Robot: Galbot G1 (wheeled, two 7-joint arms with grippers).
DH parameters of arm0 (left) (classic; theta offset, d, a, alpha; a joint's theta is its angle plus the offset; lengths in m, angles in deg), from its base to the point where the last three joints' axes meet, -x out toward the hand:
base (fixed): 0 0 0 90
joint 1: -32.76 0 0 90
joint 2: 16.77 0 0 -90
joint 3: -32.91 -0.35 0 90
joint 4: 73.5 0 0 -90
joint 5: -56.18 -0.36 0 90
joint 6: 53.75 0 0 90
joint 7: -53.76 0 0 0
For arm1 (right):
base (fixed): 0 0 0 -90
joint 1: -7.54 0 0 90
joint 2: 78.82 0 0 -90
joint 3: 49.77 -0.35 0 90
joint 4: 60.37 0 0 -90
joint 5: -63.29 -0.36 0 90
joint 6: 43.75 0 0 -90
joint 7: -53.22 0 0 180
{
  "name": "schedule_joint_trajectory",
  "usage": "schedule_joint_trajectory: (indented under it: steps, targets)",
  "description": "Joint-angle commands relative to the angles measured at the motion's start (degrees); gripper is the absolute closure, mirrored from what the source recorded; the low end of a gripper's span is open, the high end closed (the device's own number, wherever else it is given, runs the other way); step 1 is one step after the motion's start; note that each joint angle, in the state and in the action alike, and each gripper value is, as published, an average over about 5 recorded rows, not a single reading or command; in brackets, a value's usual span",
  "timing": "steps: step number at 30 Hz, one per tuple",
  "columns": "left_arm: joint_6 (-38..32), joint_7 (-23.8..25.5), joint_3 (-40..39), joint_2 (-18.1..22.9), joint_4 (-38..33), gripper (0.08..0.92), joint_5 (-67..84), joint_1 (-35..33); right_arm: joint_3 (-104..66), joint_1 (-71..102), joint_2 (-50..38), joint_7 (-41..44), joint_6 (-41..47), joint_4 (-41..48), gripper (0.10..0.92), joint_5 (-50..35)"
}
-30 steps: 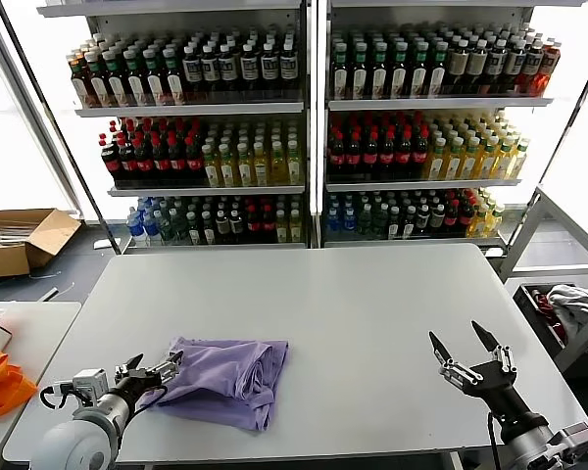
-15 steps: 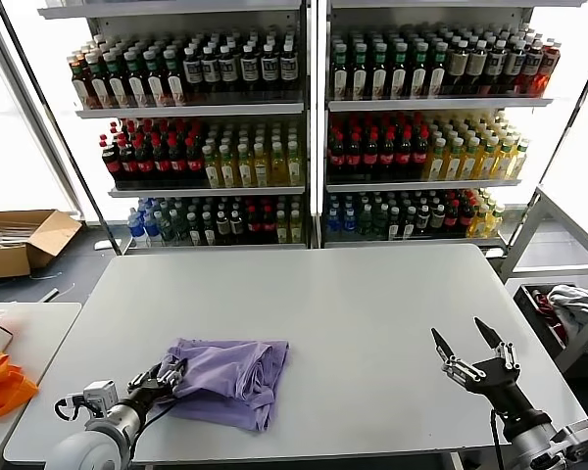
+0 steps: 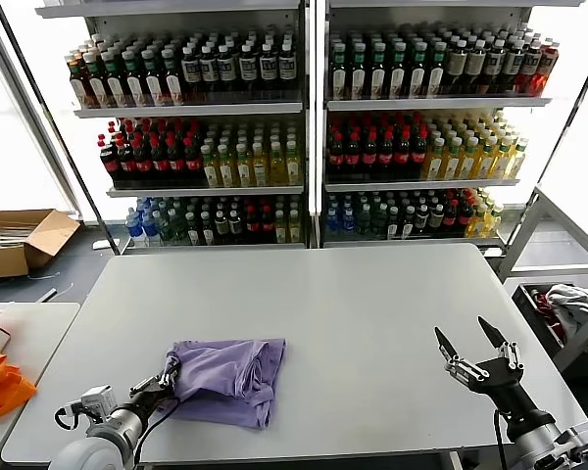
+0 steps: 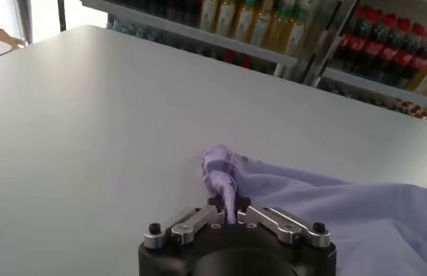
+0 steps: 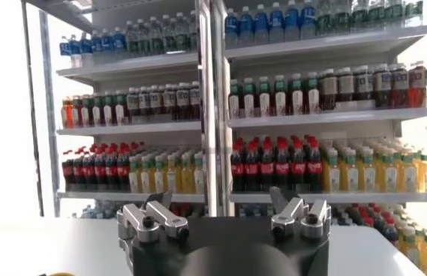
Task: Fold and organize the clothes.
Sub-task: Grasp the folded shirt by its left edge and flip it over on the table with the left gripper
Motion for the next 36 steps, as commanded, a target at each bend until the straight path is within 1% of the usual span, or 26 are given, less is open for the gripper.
schedule_joint_trajectory:
  steps: [1,3,6,10,13,16,18,20,22,25,28,31,34,36]
  targets:
    - [-1.3,-1.5,20.5,3.8,-2.6,0.87,7.3,-1.0,-0.1,0.0,0.1,0.0,-0.1,0.0,0.203,0.0]
    - [-1.3,-0.3,25.2,1.6,-1.6,0.87,9.1,-1.8,0.1,-0.1,0.0,0.0,-0.1,-0.1,0.203,0.0]
    - [-1.4,1.4,31.2,-3.9,0.4,0.87,12.3,-3.7,0.3,-0.3,-0.1,0.0,-0.1,-0.5,0.203,0.0]
    - [-0.1,1.7,36.6,-10.7,1.8,0.87,14.5,-5.0,1.0,-0.4,-0.1,0.0,-0.2,-0.6,0.203,0.0]
    - [1.0,1.3,37.8,-13.2,0.3,0.87,15.5,-5.0,1.3,-0.3,0.1,0.0,-0.6,-0.4,0.203,0.1]
    - [1.1,-1.1,35.1,-13.3,-4.1,0.87,15.4,-4.5,1.1,0.0,0.2,0.1,-0.8,-0.4,0.203,0.1]
    - [1.1,-3.8,29.7,-12.0,-8.9,0.87,14.5,-4.2,0.9,0.1,0.3,0.1,-0.8,-0.4,0.203,0.1]
    - [1.1,-6.8,20.8,-9.5,-14.0,0.87,13.2,-3.8,0.7,0.0,0.5,0.1,-0.7,-0.3,0.203,0.2]
    - [1.0,-9.9,8.8,-6.4,-17.4,0.87,12.4,-2.8,0.7,0.0,0.9,0.1,-0.7,-0.2,0.203,0.3]
    - [0.0,-13.6,-8.4,-2.1,-17.9,0.87,11.5,-0.4,0.7,0.6,1.7,0.1,-0.7,0.0,0.203,0.8]
    - [-2.1,-15.4,-22.0,1.5,-15.2,0.87,10.7,3.7,0.2,1.5,2.7,0.2,-0.9,0.0,0.203,1.5]
    - [-3.7,-16.1,-32.1,5.8,-9.8,0.87,11.5,9.8,-0.5,2.5,3.3,0.2,-1.0,-0.2,0.203,1.8]
    - [-4.6,-16.1,-38.2,10.3,-0.3,0.87,11.4,16.7,-1.1,3.1,3.8,0.2,-0.9,-0.5,0.203,1.9]
    - [-5.2,-16.2,-39.9,13.2,5.8,0.87,11.4,20.6,-1.6,3.4,4.0,0.2,-0.6,-0.8,0.203,2.0]
